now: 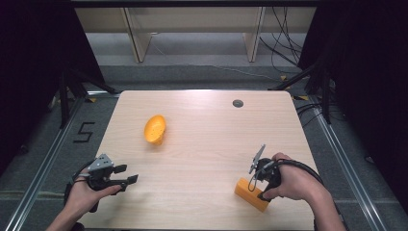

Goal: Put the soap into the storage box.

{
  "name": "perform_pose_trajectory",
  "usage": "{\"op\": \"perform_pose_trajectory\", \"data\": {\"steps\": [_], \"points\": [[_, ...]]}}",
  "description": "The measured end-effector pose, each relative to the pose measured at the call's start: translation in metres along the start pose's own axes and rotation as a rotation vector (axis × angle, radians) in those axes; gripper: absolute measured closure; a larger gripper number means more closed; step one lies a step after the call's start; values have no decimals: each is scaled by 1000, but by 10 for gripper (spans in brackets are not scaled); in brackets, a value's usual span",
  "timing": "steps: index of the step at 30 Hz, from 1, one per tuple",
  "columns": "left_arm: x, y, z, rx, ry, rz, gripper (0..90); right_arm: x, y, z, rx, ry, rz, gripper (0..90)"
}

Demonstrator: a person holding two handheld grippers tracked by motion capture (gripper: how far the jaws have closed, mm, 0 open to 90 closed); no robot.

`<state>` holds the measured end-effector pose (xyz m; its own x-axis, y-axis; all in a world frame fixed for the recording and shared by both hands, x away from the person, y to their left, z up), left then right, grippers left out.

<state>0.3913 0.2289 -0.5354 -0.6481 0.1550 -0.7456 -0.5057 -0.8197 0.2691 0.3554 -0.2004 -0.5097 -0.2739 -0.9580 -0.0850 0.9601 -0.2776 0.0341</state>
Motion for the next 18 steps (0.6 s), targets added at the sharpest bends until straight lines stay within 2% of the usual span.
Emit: {"op": "perform_pose_trajectory", "data": {"steps": [1,2,4,8,9,10,11,12,13,14,16,18], "points": [[0,0,-1,10,2,-1,336,-2,0,0,-2,18,10,343],[0,0,-1,10,0,-2,336,-4,-3,3,-6,26,-11,336],[0,0,-1,9,0,-4,336,-5,-6,4,-21,27,-23,336],[0,1,0,10,-2,-7,336,-7,-13,3,-37,21,5,334],[0,2,0,8,1,-4,336,-7,-17,-2,-58,13,20,340],[0,2,-1,7,4,0,336,-6,-18,-6,-65,1,19,345],[1,2,0,0,-4,-7,336,-4,-16,-11,-58,-19,39,354],[1,2,0,0,-4,-7,336,-4,-16,-11,-58,-19,39,354],[1,2,0,8,-4,-13,336,-1,-18,-19,-55,-49,24,390],[1,2,0,8,-4,-13,336,-2,-16,-22,-60,-39,45,405],[0,3,-1,8,3,-8,336,-4,-17,-24,-54,-28,33,430],[1,2,-1,7,-4,-16,336,-3,-17,-29,-50,-41,49,455]]}}
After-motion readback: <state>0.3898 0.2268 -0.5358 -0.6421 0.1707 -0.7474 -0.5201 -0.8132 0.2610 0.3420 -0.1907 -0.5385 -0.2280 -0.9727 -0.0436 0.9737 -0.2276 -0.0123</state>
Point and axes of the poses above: each handheld gripper's, and its own axes: z roughly backward along the jaws, x roughly out of its underside, y roughly to its right, the point moved 10 cm from there along -z, roughly forward along the jaws, and after that the axes turned 10 degrees about z, right-handed, at the moved point
